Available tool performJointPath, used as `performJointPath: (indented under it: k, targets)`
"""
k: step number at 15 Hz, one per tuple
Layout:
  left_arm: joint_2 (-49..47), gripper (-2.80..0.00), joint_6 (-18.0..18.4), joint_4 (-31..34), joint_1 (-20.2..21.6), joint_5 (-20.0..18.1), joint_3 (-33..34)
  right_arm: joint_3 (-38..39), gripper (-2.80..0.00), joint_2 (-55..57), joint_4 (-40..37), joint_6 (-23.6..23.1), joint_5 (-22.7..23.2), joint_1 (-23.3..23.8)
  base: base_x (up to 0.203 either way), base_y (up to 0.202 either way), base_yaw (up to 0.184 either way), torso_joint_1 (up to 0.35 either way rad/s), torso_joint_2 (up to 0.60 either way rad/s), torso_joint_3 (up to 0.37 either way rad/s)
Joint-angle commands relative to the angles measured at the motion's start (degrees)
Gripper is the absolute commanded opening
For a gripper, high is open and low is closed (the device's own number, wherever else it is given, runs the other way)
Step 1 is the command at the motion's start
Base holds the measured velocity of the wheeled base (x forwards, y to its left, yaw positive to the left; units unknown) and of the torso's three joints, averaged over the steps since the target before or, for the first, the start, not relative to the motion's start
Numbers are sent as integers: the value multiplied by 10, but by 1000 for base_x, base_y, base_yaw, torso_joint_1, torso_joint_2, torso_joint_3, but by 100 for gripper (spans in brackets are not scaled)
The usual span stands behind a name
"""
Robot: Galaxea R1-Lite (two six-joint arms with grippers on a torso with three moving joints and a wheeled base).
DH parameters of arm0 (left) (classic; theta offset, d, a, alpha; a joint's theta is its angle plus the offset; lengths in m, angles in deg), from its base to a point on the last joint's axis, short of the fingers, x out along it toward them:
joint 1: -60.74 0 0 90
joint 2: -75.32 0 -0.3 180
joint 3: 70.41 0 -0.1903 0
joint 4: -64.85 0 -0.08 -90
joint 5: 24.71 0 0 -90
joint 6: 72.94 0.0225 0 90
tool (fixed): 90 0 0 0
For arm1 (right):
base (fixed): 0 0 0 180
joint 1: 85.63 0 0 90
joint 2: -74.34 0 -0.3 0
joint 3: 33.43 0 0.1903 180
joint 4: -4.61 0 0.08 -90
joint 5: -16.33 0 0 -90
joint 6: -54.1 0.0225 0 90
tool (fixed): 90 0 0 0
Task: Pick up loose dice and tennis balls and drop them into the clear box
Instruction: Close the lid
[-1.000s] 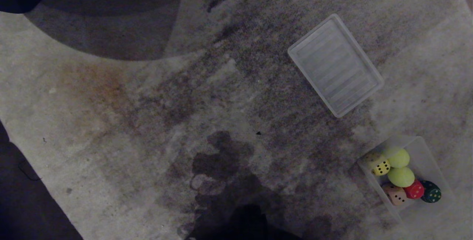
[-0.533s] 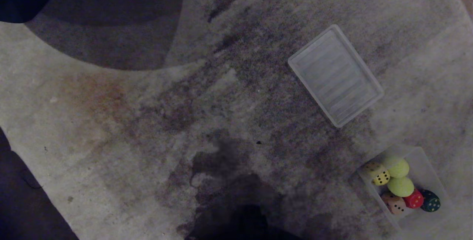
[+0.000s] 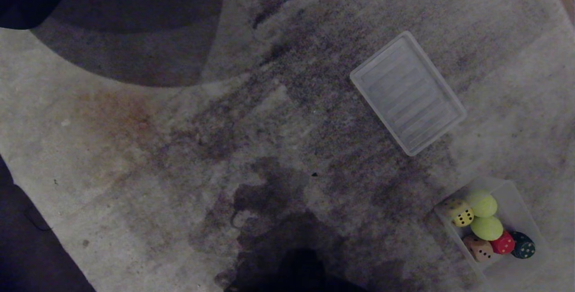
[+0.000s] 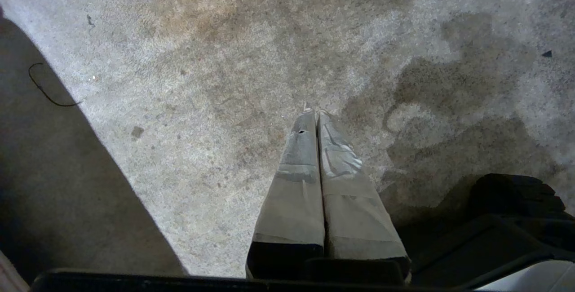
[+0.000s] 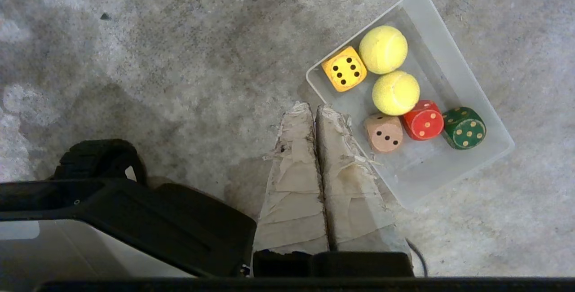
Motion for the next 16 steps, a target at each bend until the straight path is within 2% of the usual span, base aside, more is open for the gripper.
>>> performJointPath:
  k: [1, 4, 8, 11, 14, 16]
  targets:
    - [-1, -280, 0, 0, 0, 1, 1, -1, -280, 1, -4, -1, -1, 0, 0, 0, 0, 0, 0, 0]
    - [-1, -280, 0, 0, 0, 1, 1, -42, -280, 70, -14, -1, -1, 2, 0, 0, 0, 0, 0, 0]
    - [-1, -280, 0, 0, 0, 1, 1, -153, -280, 316, 4, 27, -3, 6, 0, 0, 0, 0, 0, 0]
    - [-1, -280, 0, 0, 0, 1, 1, -194, -280, 526, 107, 50, -8, 8, 0, 0, 0, 0, 0, 0]
    - [-1, -280, 0, 0, 0, 1, 1, -219, -280, 739, 275, 76, -29, 7, 0, 0, 0, 0, 0, 0]
    - [-1, -280, 0, 0, 0, 1, 1, -254, -280, 852, 362, 114, -38, 6, 0, 0, 0, 0, 0, 0]
